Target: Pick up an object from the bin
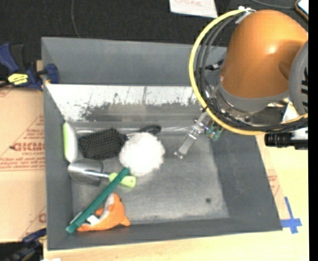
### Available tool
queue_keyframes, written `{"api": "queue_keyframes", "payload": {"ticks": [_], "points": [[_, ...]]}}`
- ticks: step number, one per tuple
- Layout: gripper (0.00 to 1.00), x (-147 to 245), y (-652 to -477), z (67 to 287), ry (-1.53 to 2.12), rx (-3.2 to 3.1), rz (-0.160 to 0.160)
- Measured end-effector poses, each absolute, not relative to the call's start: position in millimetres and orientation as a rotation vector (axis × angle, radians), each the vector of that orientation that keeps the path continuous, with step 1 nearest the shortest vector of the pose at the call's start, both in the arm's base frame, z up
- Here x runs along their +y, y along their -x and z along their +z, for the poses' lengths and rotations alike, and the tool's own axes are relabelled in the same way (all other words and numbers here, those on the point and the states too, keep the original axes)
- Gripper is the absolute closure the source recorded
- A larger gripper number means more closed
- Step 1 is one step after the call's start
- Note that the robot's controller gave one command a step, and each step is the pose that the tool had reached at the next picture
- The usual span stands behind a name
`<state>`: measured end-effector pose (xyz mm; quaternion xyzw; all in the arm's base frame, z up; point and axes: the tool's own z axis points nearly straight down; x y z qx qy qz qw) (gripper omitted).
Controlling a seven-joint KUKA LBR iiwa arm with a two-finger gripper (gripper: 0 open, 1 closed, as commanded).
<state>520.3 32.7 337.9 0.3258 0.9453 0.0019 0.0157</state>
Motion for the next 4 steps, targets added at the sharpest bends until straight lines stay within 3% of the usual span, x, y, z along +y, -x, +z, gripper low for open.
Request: {"api": "queue_keyframes", "payload": {"ticks": [1, 2, 3, 4], "points": [[0.00, 35, -516.8, 327, -1.158, 2.885, 0.009], [0.00, 21, -543.0, 354, -1.144, 2.887, 0.009], [0.00, 31, -534.7, 348, -1.122, 2.882, 0.012], [0.00, 61, -538.5, 368, -1.009, 2.926, 0.009]]}}
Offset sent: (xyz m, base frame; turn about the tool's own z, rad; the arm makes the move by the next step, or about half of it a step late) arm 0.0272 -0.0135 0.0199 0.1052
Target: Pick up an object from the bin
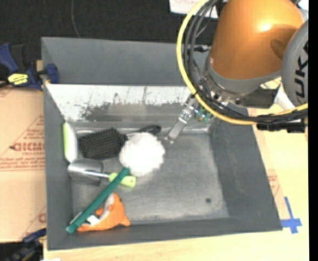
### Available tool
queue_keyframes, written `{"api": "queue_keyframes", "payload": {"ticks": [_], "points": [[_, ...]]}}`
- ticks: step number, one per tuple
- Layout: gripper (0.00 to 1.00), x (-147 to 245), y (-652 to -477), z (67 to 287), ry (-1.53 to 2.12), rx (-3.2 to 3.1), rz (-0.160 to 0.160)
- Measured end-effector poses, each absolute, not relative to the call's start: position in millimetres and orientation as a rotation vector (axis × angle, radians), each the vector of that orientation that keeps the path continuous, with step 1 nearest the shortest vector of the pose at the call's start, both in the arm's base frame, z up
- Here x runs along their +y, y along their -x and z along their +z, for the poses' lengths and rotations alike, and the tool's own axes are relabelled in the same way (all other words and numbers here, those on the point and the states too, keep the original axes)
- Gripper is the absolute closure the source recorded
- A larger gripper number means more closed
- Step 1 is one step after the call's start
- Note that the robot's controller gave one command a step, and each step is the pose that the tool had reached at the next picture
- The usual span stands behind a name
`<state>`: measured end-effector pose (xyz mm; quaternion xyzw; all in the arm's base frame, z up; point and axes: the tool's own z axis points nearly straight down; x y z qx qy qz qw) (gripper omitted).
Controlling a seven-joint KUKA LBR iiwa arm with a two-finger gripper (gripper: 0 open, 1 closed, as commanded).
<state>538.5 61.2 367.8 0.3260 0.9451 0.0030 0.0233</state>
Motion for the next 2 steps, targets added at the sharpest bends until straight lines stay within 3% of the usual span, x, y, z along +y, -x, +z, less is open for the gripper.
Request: {"api": "queue_keyframes", "payload": {"ticks": [1, 2], "points": [[0.00, 90, -476.3, 304, -1.117, 2.913, -0.002], [1.00, 136, -500.0, 319, -0.994, 2.915, 0.017]]}}
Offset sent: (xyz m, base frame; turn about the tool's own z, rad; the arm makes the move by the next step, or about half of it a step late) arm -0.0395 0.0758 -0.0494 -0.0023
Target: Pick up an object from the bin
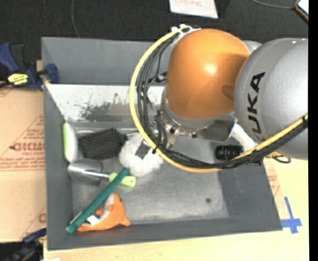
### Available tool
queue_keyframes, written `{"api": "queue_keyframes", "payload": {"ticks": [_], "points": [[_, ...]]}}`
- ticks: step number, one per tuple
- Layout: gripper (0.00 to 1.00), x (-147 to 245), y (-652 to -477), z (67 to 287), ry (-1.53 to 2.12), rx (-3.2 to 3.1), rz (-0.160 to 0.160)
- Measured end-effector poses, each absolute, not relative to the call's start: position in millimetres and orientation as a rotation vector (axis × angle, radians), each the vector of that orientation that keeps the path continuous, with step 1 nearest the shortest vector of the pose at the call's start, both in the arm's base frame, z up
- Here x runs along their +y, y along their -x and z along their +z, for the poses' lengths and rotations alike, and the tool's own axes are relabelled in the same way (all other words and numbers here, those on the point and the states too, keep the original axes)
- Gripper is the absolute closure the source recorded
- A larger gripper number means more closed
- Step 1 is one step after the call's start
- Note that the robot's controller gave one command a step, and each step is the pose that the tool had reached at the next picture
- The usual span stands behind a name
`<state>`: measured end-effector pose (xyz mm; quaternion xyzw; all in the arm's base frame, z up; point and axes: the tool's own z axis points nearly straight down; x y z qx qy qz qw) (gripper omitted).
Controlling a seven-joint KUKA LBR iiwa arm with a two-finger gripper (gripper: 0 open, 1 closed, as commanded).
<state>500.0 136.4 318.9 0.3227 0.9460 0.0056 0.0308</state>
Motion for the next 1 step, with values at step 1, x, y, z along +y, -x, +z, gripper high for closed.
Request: {"api": "queue_keyframes", "payload": {"ticks": [1], "points": [[1.00, 136.4, -500.0, 318.9, -0.994, 2.915, 0.017]]}}
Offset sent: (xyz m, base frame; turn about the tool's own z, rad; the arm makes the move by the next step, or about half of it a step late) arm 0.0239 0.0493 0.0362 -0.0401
